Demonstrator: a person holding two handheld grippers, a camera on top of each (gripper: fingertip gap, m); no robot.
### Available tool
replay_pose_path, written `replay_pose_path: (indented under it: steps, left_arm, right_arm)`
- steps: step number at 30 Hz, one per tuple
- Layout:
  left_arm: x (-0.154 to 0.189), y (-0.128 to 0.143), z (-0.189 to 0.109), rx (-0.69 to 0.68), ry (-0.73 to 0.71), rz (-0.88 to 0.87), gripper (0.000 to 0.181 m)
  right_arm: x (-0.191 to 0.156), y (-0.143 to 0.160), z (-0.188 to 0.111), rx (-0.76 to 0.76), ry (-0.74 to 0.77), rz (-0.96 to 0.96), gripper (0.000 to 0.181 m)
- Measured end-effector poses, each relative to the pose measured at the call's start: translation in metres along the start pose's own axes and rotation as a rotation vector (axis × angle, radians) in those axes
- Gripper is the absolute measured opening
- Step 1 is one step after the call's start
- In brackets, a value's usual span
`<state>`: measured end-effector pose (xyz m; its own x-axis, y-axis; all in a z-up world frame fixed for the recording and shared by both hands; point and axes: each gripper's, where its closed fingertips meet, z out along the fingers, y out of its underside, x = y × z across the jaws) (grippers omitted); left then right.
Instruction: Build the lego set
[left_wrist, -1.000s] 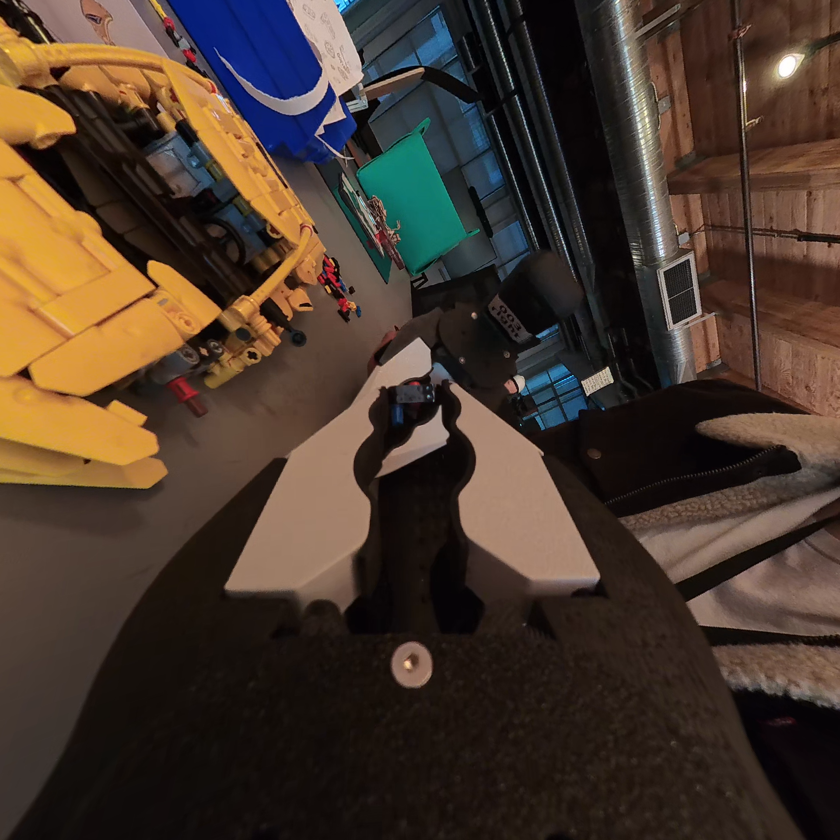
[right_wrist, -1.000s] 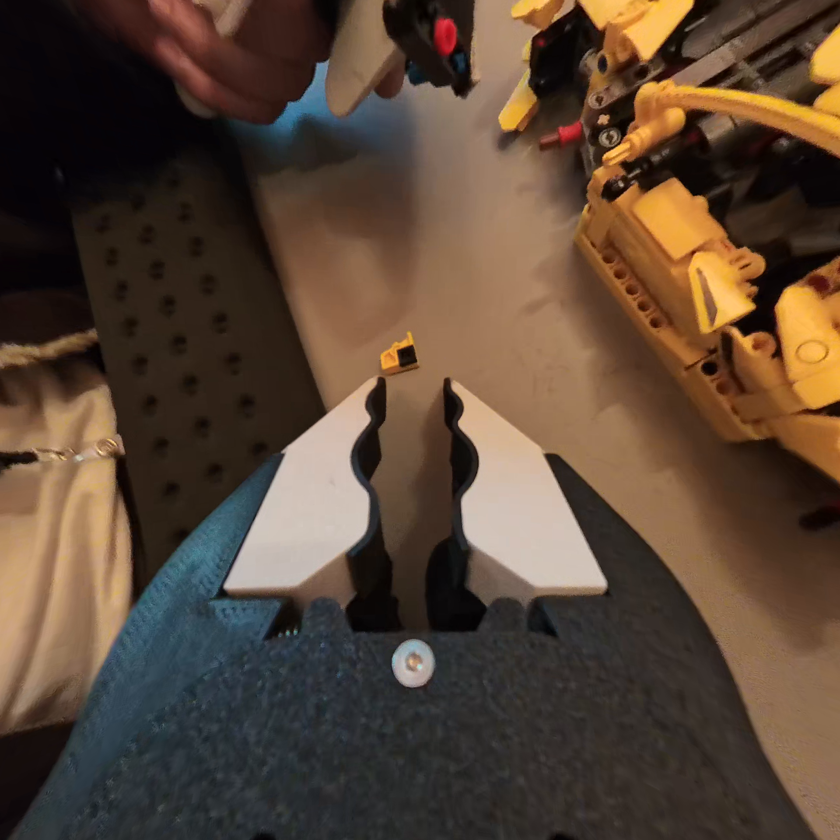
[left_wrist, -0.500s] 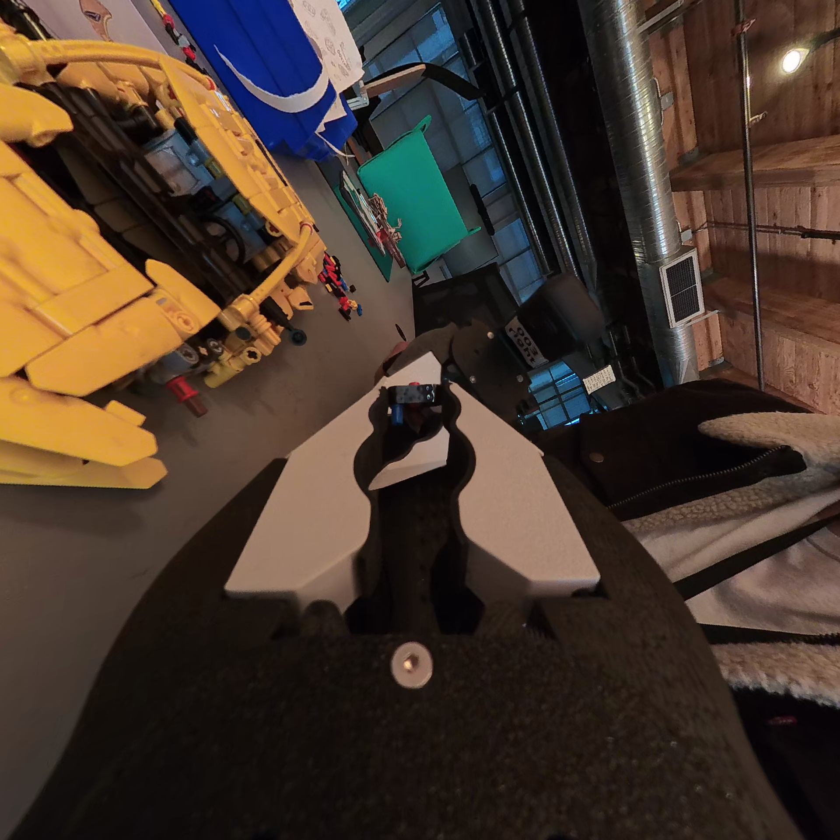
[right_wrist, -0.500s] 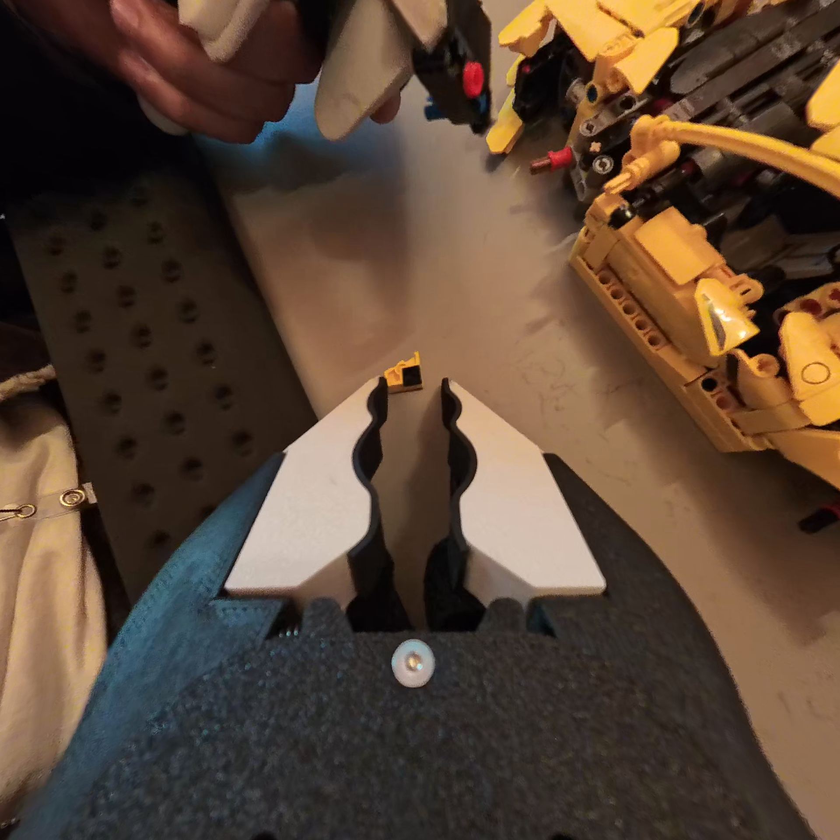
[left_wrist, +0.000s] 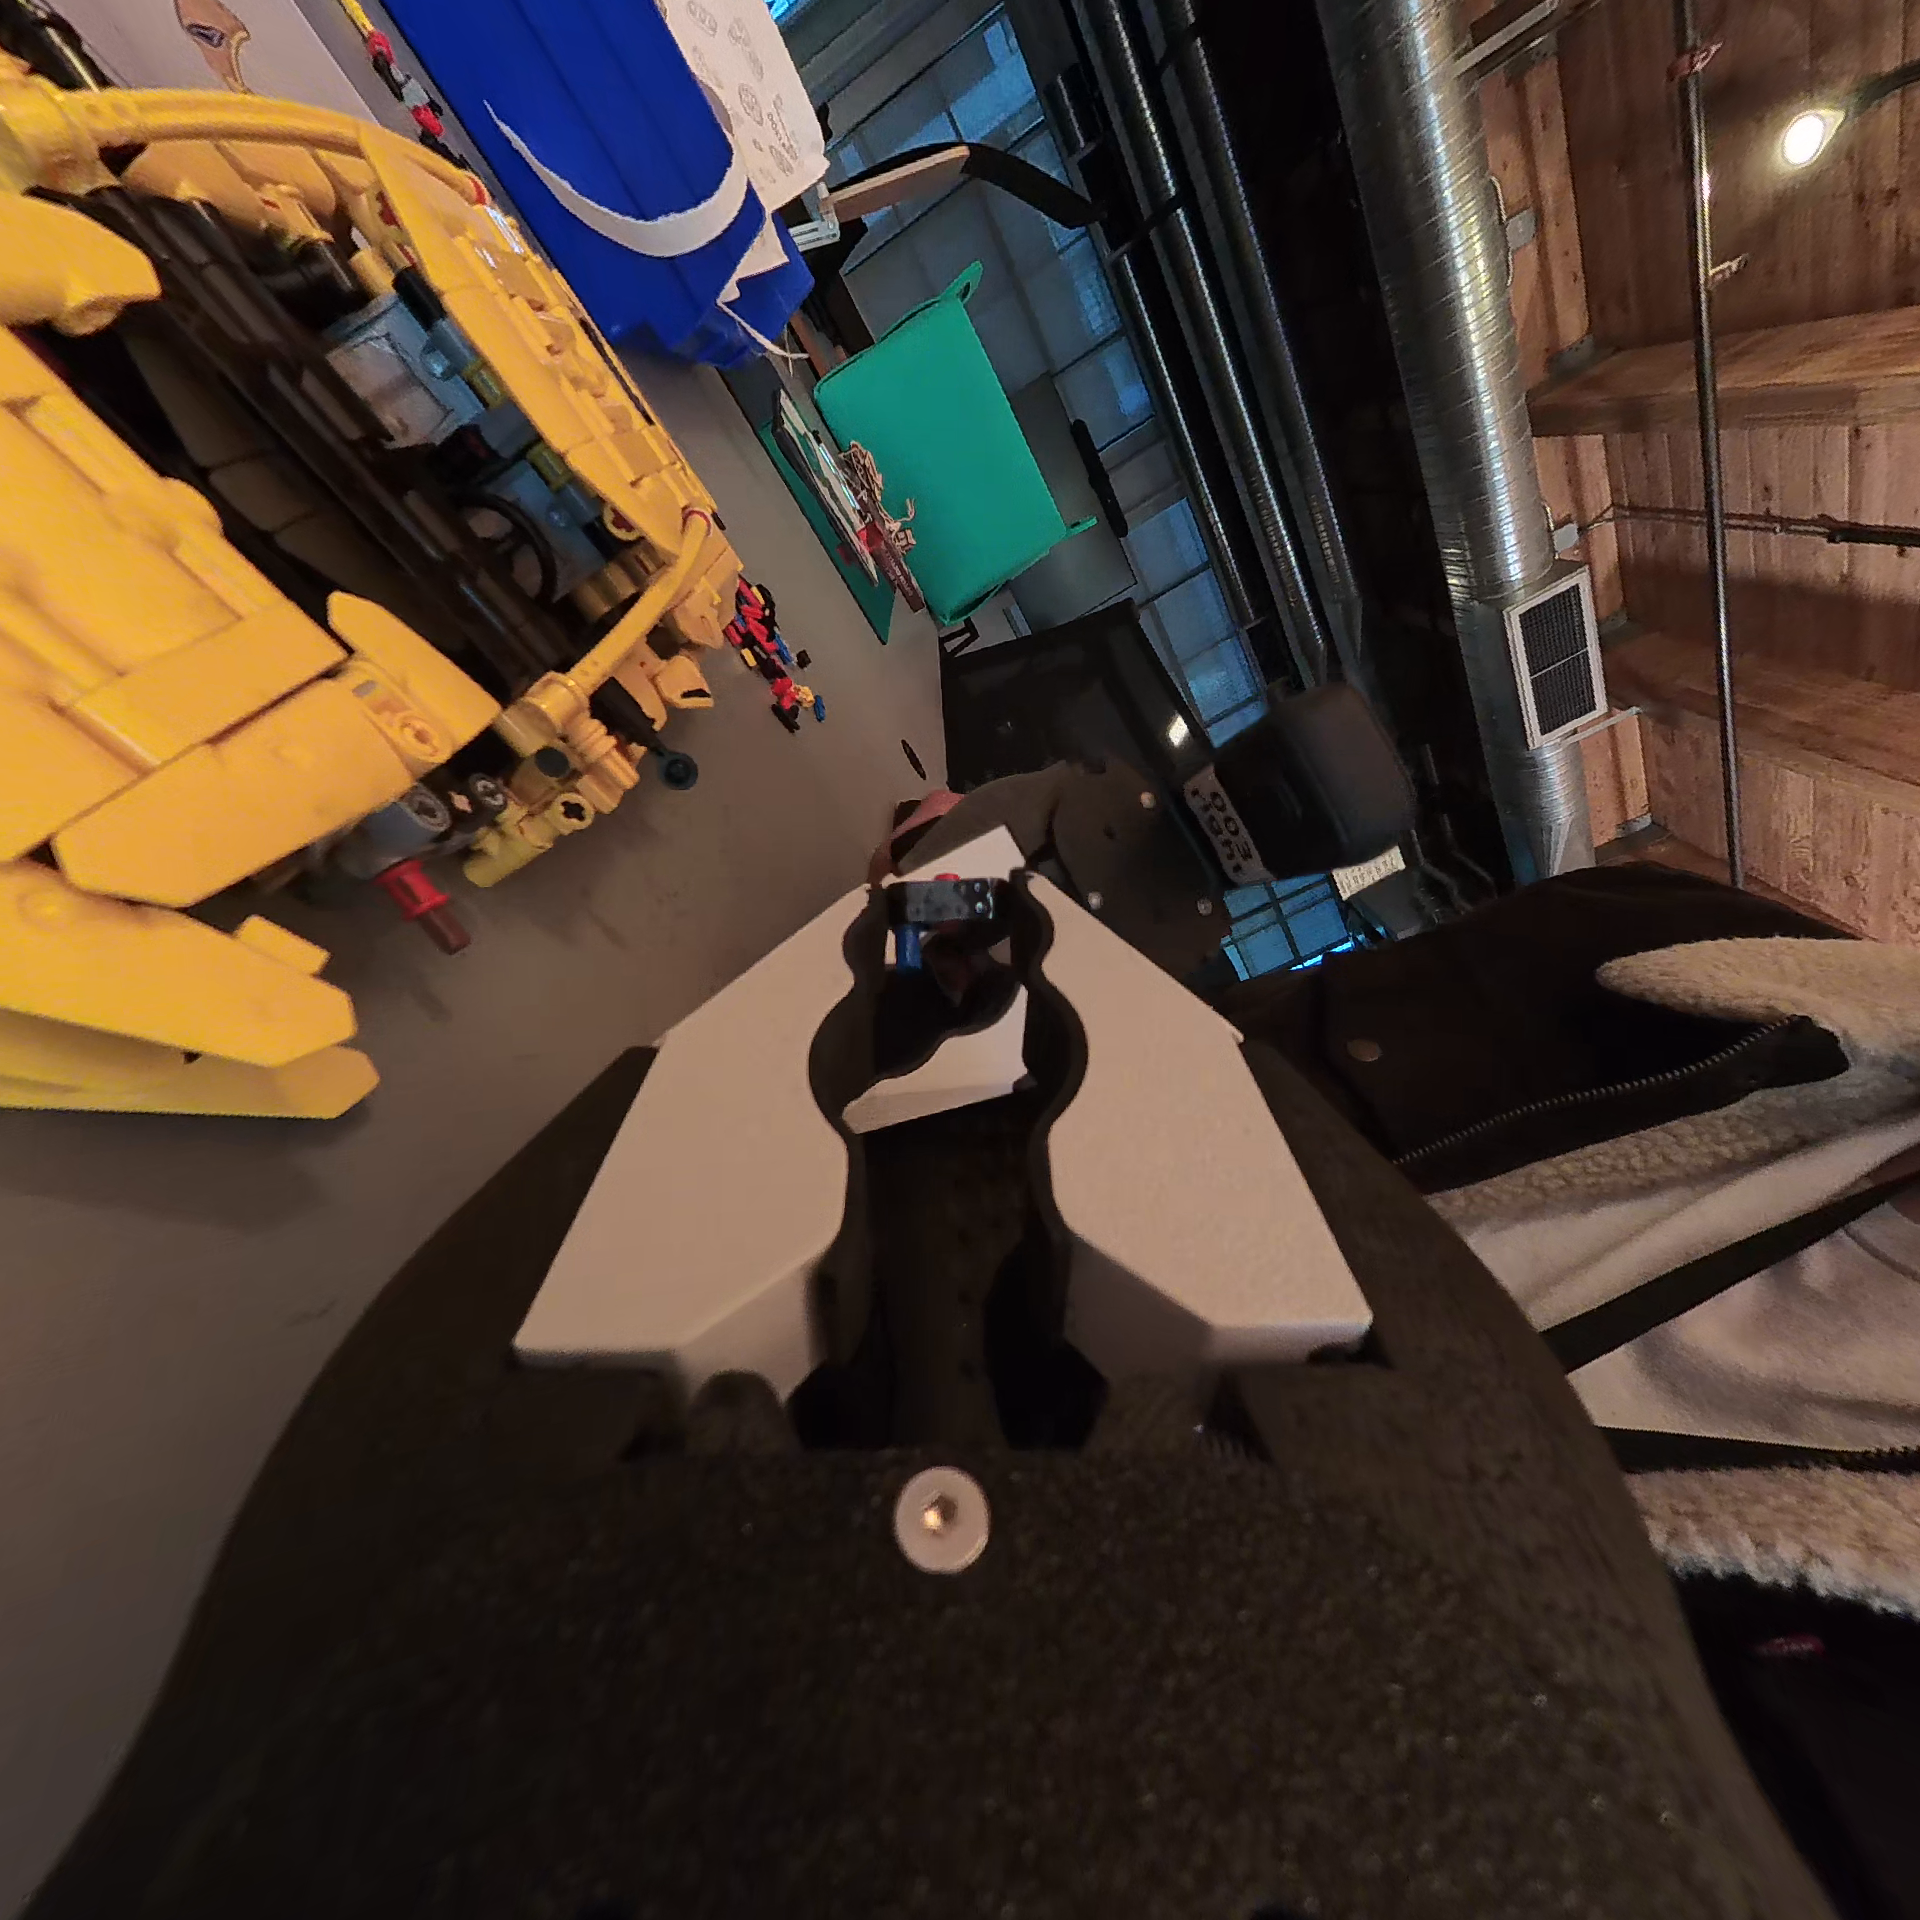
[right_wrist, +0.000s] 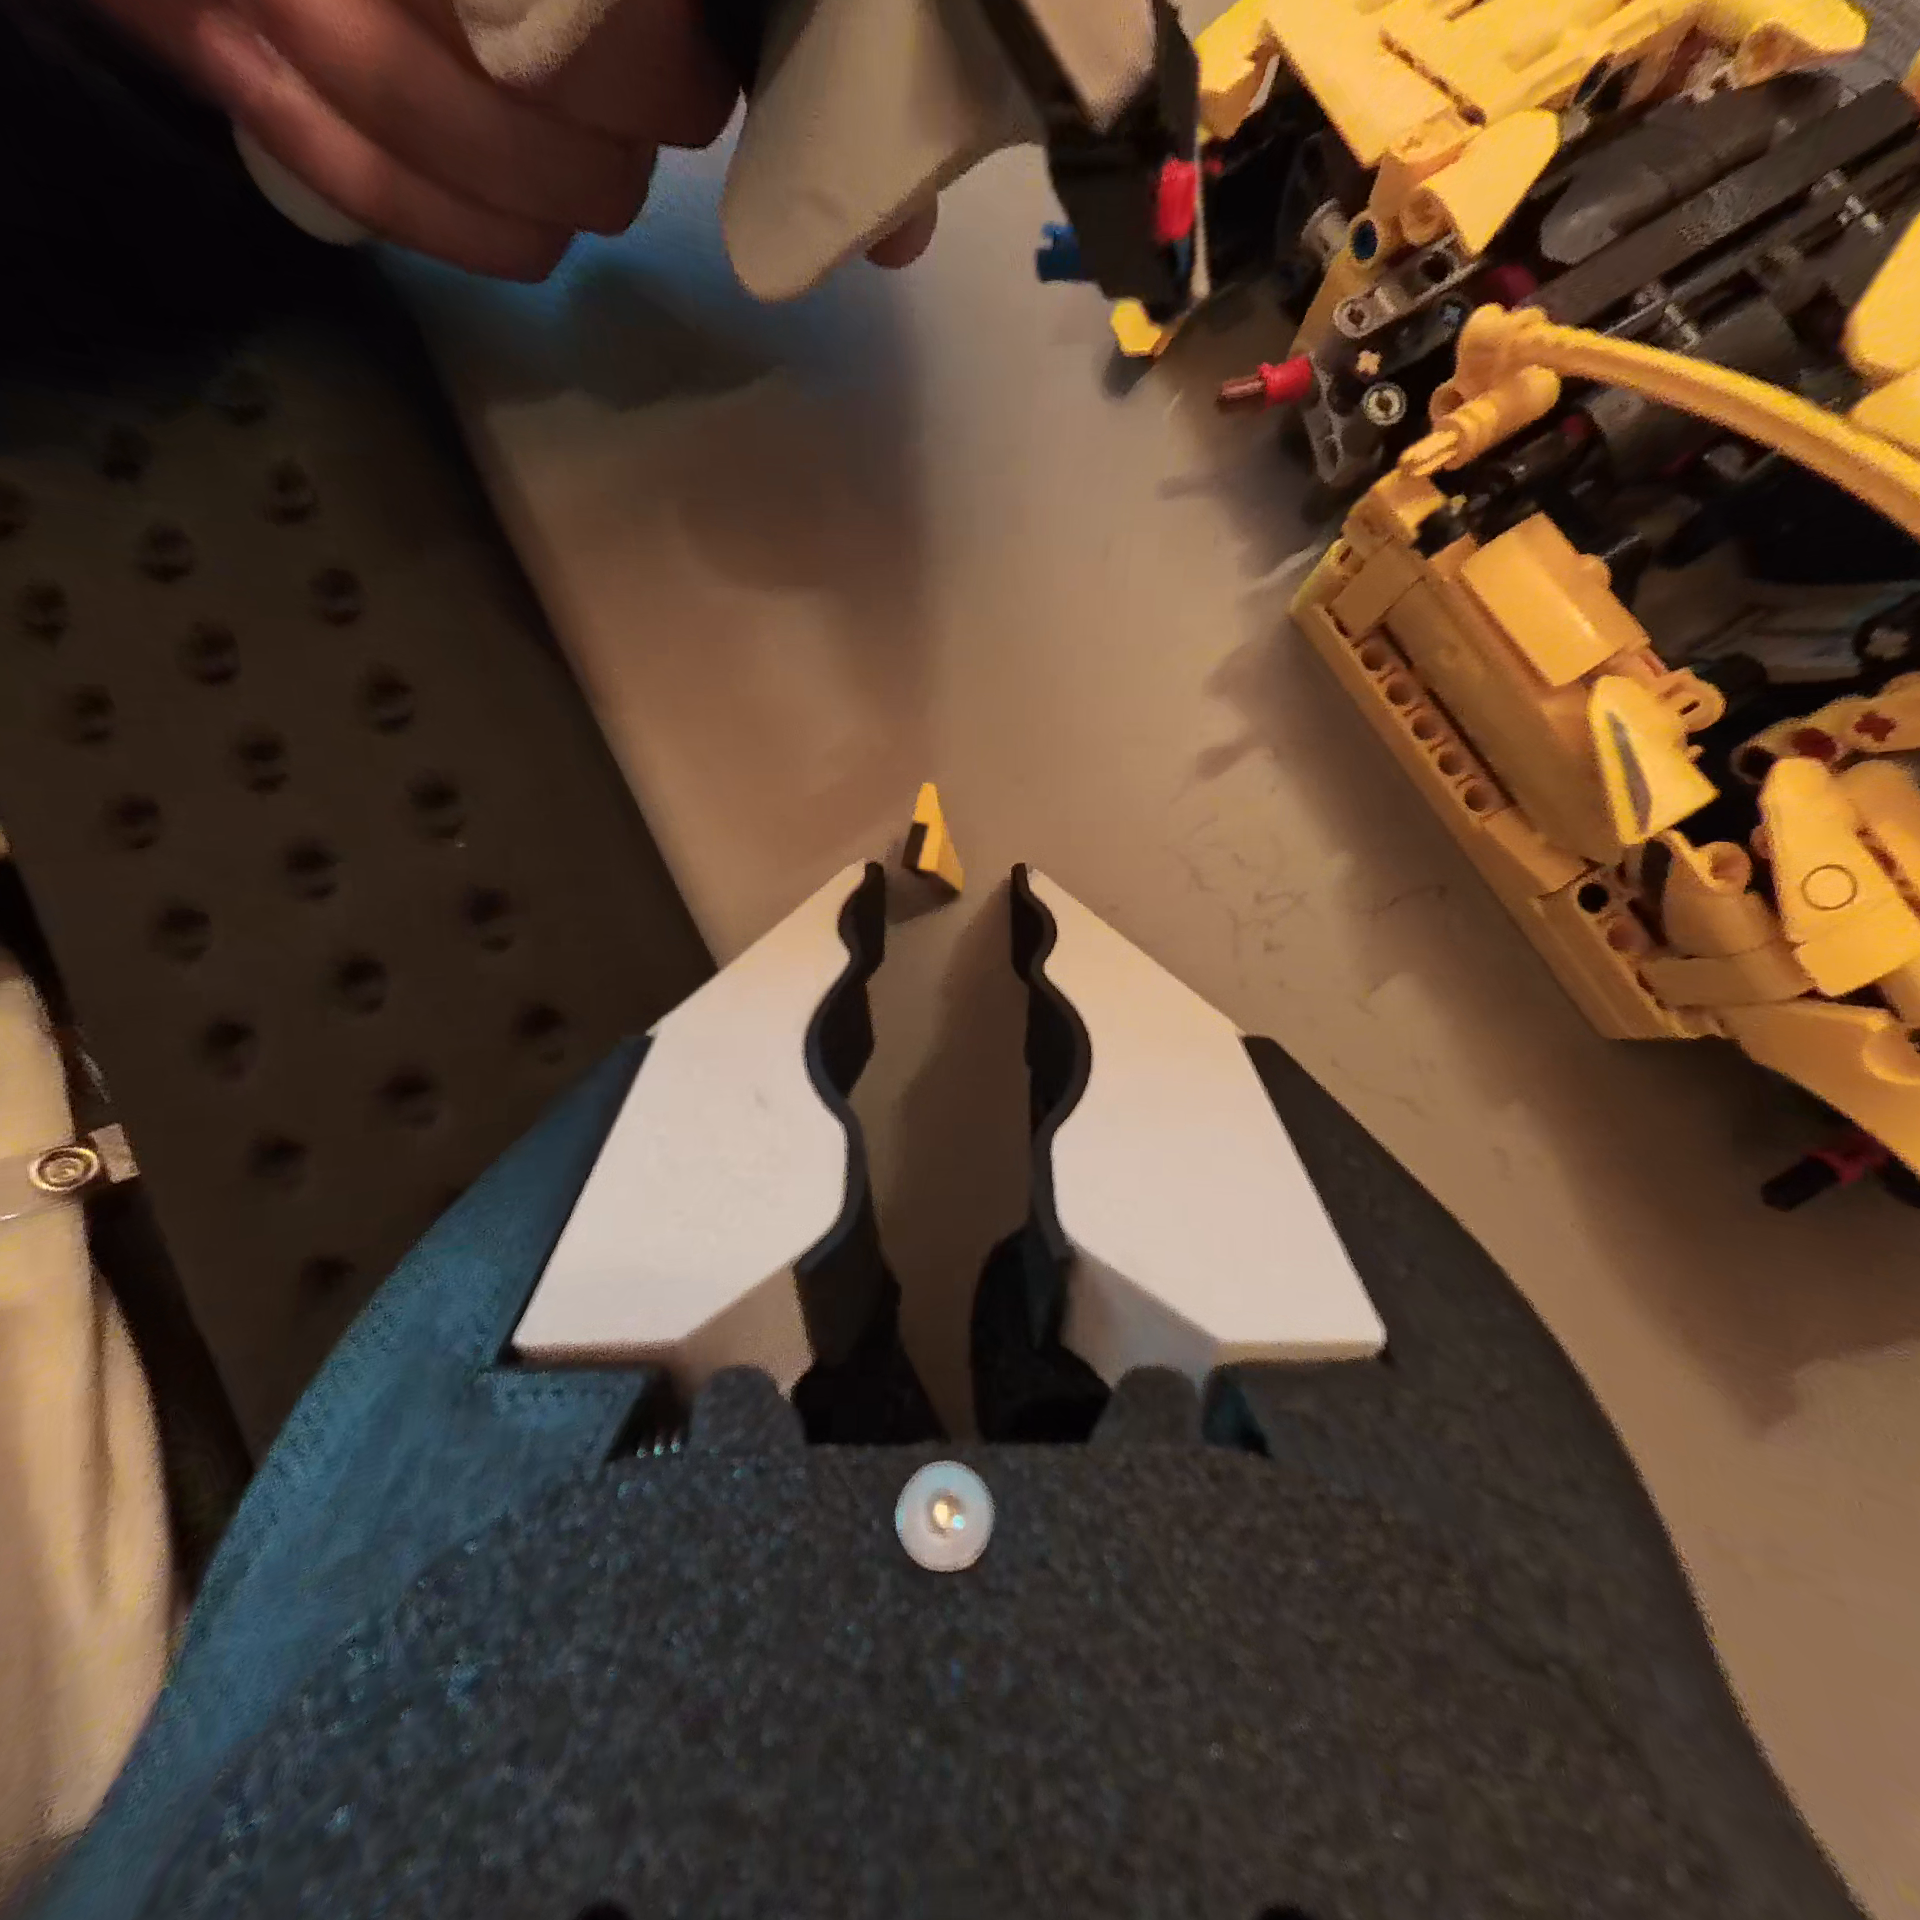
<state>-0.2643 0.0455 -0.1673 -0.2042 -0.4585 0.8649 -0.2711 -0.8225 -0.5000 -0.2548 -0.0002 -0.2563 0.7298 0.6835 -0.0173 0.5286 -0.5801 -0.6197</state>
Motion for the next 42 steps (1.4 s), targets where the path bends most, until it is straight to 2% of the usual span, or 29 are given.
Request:
replay_pose_path:
  steps: [13,18,23,29,37,42]
  left_arm:
    - [0.0,0.0,0.0,-0.002,0.0,0.001,0.022]
    - [0.0,-0.001,-0.001,0.006,0.003,-0.003,0.022]
    - [0.001,0.0,0.0,0.003,0.005,0.0,0.022]
    - [0.001,0.0,0.0,0.002,0.006,0.0,0.022]
    - [0.001,-0.001,-0.001,0.009,0.007,-0.004,0.022]
    - [0.002,-0.002,-0.001,0.013,0.013,-0.005,0.022]
  right_arm:
    - [0.005,-0.006,0.003,0.031,0.018,-0.011,0.014]
    - [0.007,-0.013,-0.001,0.07,-0.015,0.079,0.021]
    - [0.008,-0.013,0.005,0.043,0.045,0.012,0.022]
    - [0.014,-0.016,0.007,0.043,0.036,0.043,0.021]
    - [0.026,-0.008,0.005,-0.043,0.143,0.084,0.026]
    - [0.02,-0.018,0.014,0.001,0.081,0.077,0.027]
